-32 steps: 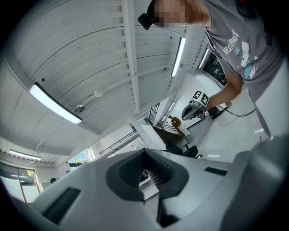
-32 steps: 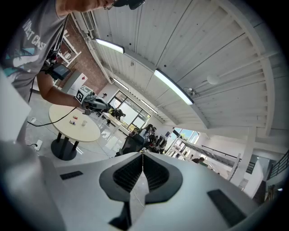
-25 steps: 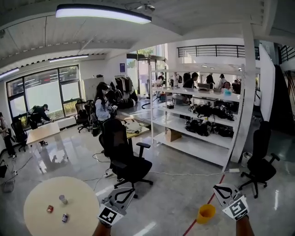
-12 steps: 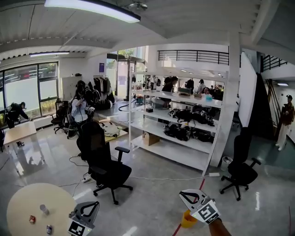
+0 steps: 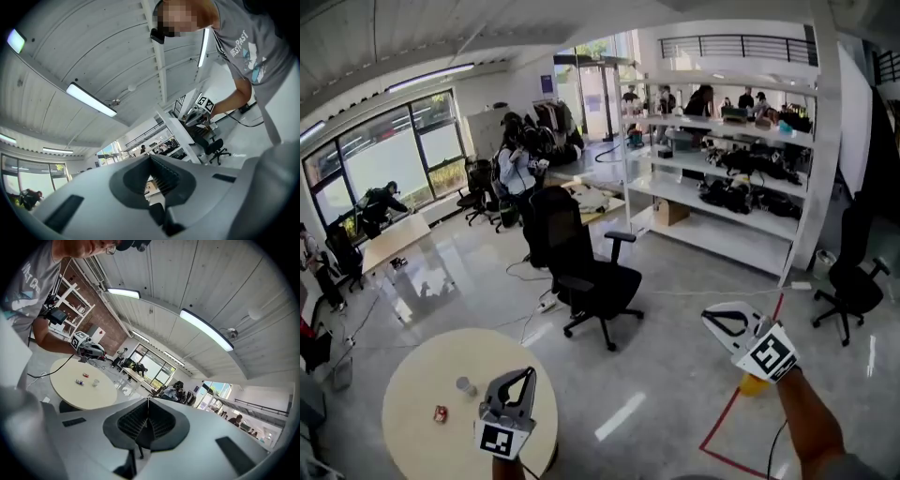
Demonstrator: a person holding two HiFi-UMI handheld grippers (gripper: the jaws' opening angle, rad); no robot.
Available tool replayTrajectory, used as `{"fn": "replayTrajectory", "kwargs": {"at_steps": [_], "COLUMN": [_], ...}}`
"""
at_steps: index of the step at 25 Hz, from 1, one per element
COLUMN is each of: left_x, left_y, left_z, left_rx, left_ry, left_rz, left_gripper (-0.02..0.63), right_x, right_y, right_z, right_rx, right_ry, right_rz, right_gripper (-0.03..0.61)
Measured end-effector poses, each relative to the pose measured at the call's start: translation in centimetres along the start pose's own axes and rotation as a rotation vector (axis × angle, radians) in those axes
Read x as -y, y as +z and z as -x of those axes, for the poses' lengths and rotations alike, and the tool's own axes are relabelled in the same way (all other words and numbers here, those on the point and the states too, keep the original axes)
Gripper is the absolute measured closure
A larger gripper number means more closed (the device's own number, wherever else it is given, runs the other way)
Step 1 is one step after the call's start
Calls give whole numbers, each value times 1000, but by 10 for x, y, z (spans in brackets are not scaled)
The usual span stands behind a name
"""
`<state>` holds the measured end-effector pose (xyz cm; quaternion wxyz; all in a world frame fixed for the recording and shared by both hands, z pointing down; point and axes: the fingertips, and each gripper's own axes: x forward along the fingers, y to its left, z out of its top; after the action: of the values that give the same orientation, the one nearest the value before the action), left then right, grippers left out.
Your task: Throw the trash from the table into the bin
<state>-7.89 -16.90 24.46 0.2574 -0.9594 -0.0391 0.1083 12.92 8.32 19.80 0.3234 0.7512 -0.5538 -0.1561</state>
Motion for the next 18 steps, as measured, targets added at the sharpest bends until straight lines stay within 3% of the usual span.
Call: {"fn": "replayTrajectory", "kwargs": {"at_steps": [4,9,18], "left_x": [-49,-97,-155], "left_y": [6,-15,-69], "left_z": [18,76,212], "left_rx": [16,-43,-230], "left_ry": [94,159,441], "left_rz": [74,39,2], "left_gripper": [571,571,571], "right_x": [-6,-47,-167], "right_y": [42,94,161], "right_z": [-69,-142,-292], "right_rx": [72,161,333], "right_ry": [81,186,456], "right_rz": [33,52,3], "right_gripper": [571,571,571]}}
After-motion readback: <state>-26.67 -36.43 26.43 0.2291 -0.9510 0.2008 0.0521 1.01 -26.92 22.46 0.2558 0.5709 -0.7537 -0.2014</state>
